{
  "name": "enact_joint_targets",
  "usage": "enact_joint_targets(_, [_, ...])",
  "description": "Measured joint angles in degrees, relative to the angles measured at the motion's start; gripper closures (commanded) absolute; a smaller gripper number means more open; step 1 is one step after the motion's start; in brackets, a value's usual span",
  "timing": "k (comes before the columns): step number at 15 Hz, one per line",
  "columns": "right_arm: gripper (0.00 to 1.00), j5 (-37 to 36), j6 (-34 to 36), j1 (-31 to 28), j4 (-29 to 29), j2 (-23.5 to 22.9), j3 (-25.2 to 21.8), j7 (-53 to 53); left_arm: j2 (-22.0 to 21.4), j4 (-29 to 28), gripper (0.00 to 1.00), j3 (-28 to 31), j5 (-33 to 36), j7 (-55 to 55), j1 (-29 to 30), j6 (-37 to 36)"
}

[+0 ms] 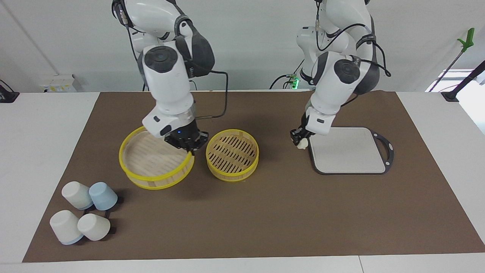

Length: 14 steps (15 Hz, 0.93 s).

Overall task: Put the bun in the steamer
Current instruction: 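Carry the bun to the steamer while the right gripper lifts the lid away, then lower the bun into the steamer and open the left gripper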

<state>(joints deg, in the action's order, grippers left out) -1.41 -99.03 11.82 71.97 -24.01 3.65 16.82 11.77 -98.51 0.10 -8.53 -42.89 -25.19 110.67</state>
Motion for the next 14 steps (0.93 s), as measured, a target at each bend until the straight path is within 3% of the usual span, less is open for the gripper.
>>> enact_joint_targets(3, [1.0, 0.3, 0.3, -5.6, 0.1, 0.0, 0.0, -7.1, 4.3, 5.0, 0.67, -0.1, 0.0, -7.5, -7.1, -0.2])
enact_joint_targets(6, [1.0, 3.0, 0.6, -11.6, 0.3, 0.0, 0.0, -14.0, 13.0, 12.2, 0.67, -0.1, 0.0, -12.9, -13.6, -0.1])
enact_joint_targets(9, [1.0, 3.9, 1.6, -15.3, 0.7, 0.0, 0.0, -17.8, 19.2, 15.1, 0.67, 0.0, 0.0, -13.8, -16.9, 2.4])
enact_joint_targets(14, [1.0, 3.9, 1.6, -15.2, 2.0, 0.0, 0.2, -17.8, 22.1, 15.7, 0.65, 0.0, 0.2, -13.8, -17.9, 4.3])
